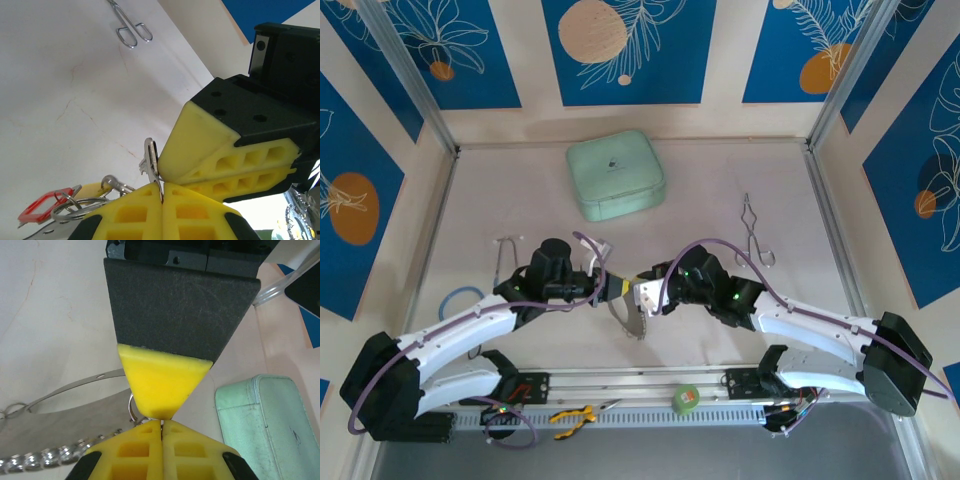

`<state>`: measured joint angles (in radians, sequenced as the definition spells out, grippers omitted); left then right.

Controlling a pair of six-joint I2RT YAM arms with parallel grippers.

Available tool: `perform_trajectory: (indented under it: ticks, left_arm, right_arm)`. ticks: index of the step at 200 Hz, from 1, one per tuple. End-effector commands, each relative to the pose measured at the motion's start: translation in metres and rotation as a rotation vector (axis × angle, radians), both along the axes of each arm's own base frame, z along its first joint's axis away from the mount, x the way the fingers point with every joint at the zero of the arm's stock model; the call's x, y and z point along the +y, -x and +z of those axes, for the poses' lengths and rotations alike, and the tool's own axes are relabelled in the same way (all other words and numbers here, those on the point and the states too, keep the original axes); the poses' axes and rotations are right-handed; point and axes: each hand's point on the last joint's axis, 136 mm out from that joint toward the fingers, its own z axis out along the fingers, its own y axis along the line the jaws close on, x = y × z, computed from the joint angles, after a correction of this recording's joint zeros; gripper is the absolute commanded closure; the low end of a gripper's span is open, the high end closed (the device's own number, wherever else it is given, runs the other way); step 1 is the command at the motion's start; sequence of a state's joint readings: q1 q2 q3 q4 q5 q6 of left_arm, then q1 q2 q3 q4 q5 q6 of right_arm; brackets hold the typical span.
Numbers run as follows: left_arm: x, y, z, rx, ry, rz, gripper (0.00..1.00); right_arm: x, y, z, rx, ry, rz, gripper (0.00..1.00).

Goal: Put the keys on the keyring

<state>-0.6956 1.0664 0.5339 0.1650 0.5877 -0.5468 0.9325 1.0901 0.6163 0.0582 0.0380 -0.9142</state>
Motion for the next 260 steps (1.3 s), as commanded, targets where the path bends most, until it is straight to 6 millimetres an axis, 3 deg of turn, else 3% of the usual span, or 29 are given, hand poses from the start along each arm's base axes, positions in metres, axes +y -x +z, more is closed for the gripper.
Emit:
perform_trajectory:
  ticks: [1,128,260]
  left_arm:
    - [-0.010,-0.005,0.052,-0.137,0.167,-0.037,1.00]
    - [-0.009,-0.005,0.068,-0.147,0.267,-0.032,1.00]
    - [-0.007,-0.011,0.072,-0.158,0.324,-0.011,1.00]
  right_arm:
    - [0.006,0.018,0.002,0.092,-0.020,0.069,1.00]
    - [0.003,0.023,0.005,0.221,-0.062,0.045,1.00]
    - [-0.005,0.045,0.006,0.556,-0.088,0.096,1.00]
